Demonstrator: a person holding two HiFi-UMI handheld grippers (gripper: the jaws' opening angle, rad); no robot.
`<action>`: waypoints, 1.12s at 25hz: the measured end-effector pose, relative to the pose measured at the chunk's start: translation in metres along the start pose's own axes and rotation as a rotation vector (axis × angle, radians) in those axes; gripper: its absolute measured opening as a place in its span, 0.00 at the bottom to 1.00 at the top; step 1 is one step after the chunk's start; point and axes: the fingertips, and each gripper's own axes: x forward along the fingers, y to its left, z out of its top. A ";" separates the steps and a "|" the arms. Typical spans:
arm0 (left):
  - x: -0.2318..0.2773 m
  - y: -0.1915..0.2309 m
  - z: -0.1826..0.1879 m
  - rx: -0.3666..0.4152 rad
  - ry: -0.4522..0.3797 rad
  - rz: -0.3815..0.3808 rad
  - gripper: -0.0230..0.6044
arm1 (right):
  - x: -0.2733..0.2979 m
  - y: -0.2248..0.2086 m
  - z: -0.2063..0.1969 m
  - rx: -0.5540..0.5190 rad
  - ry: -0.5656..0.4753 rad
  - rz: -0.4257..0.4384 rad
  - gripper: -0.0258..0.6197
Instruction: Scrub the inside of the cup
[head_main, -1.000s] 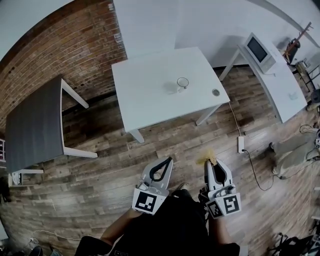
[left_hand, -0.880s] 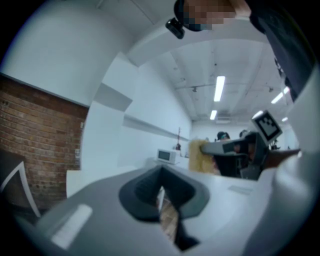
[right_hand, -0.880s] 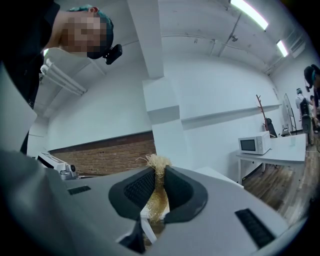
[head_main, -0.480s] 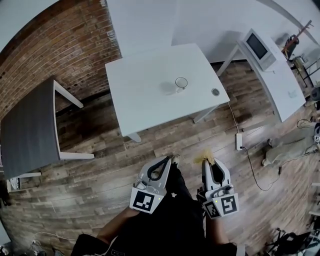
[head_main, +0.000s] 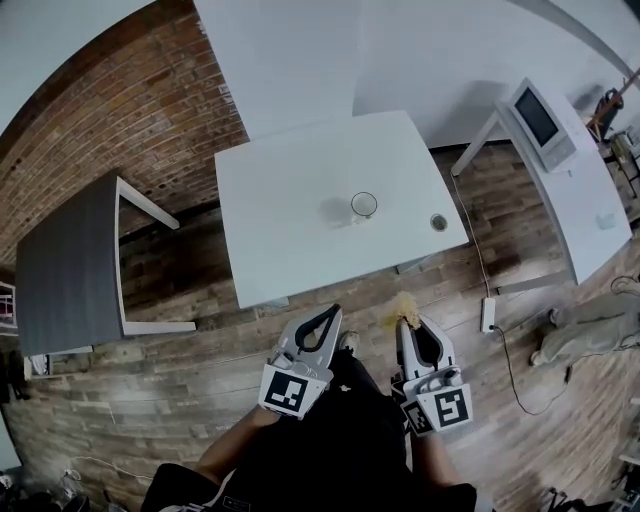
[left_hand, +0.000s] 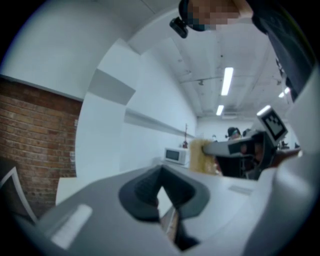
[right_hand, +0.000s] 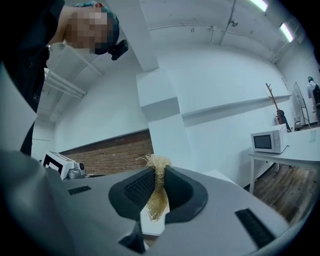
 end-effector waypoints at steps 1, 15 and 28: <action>0.012 0.004 0.003 0.004 0.001 0.008 0.04 | 0.008 -0.009 0.003 -0.002 0.006 0.006 0.11; 0.087 0.052 -0.007 -0.002 0.066 0.090 0.04 | 0.092 -0.067 0.012 0.054 0.024 0.064 0.11; 0.159 0.118 -0.052 0.016 0.154 -0.126 0.04 | 0.181 -0.094 -0.021 0.002 0.102 -0.081 0.11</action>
